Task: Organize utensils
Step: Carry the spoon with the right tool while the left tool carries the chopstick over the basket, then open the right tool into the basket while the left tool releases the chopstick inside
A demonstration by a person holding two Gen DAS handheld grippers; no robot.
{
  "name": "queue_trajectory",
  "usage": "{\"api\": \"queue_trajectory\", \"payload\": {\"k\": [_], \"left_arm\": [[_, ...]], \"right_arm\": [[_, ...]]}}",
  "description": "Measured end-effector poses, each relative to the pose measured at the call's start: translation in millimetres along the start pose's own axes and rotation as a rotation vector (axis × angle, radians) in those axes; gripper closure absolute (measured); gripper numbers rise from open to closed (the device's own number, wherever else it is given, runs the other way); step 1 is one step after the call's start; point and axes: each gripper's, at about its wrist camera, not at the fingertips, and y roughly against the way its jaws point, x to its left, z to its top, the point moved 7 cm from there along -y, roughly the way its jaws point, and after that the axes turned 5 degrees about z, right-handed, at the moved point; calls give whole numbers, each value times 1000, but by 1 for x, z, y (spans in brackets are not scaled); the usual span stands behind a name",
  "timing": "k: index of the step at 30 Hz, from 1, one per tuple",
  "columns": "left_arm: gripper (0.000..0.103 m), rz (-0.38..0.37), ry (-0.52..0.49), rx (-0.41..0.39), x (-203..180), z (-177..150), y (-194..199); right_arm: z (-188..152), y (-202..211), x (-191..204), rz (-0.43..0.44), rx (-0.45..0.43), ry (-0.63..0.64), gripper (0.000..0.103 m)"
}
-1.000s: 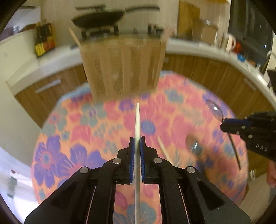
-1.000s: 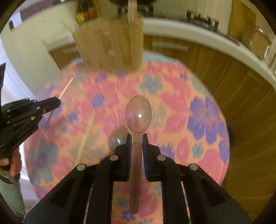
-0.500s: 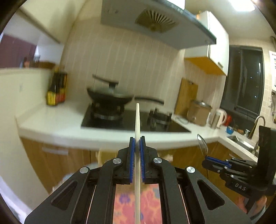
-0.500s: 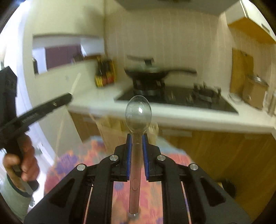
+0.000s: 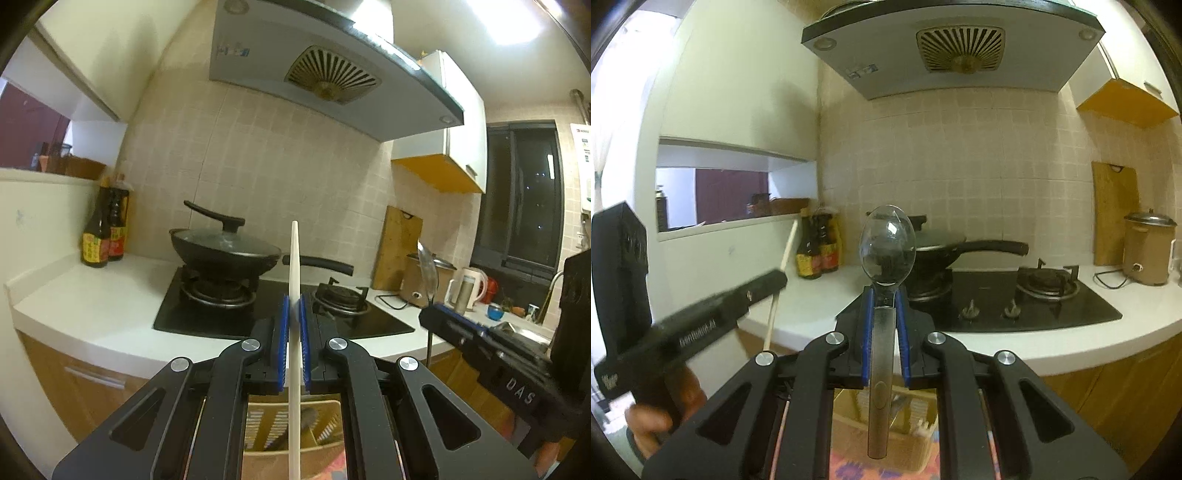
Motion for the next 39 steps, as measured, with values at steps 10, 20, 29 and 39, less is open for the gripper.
{"api": "queue_trajectory", "payload": {"k": [10, 20, 29, 39], "left_arm": [[99, 31, 21, 3, 12, -17, -50], [99, 73, 3, -5, 14, -27, -82], [96, 102, 5, -33, 16, -44, -80], [66, 68, 43, 51, 28, -56, -62]], "right_arm": [[-28, -61, -37, -66, 24, -72, 93], [-51, -83, -69, -116, 38, -118, 93], [-59, -88, -71, -119, 16, -124, 93], [-66, -74, -58, -90, 68, -90, 79]]}}
